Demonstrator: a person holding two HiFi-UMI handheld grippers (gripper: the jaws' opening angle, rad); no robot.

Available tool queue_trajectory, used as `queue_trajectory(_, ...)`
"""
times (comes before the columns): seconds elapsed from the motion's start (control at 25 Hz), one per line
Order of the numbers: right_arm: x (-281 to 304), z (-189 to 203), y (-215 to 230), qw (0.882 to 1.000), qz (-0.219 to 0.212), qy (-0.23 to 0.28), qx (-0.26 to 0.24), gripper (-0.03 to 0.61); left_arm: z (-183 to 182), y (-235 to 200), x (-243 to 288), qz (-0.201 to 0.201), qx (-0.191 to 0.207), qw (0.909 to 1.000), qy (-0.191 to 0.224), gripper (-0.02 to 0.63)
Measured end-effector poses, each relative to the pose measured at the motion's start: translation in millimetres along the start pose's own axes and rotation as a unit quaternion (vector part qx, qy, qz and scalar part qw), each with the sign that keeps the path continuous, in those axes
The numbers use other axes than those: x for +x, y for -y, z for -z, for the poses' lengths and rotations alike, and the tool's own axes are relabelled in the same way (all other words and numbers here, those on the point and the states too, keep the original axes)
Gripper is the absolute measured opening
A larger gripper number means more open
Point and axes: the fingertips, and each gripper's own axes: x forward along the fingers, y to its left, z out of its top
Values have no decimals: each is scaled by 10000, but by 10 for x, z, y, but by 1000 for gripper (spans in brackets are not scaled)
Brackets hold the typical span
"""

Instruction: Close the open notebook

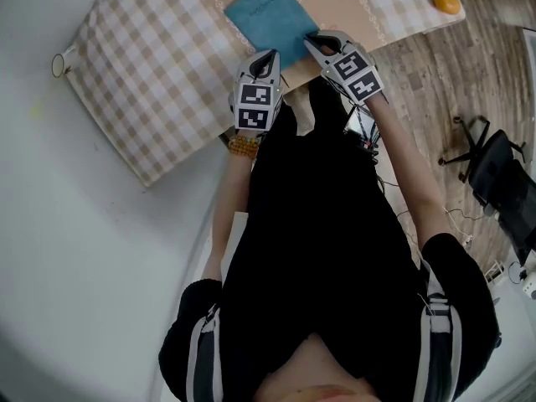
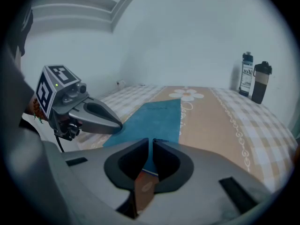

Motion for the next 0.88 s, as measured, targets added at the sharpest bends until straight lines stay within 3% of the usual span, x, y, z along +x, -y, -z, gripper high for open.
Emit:
queue_trajectory(0.2,53,127,-10,9994,-112,-338,15,32,116,-1,57,-28,-119,9993,-362,6)
queue_trajectory(0.52,91,151,-6,9985,-265,-471,-22,32,140,-21,93,-72,-142,9984,-546,6)
queue_trajectory(0.76,66,148,38,9984,-414,-327,217,6,123,-23,54,-89,-126,9991,-405,6)
queue_trajectory(0.88,-47,15,37,9989,-374,-109,250,6,-36,-45,-92,-146,-255,9996,-18,6)
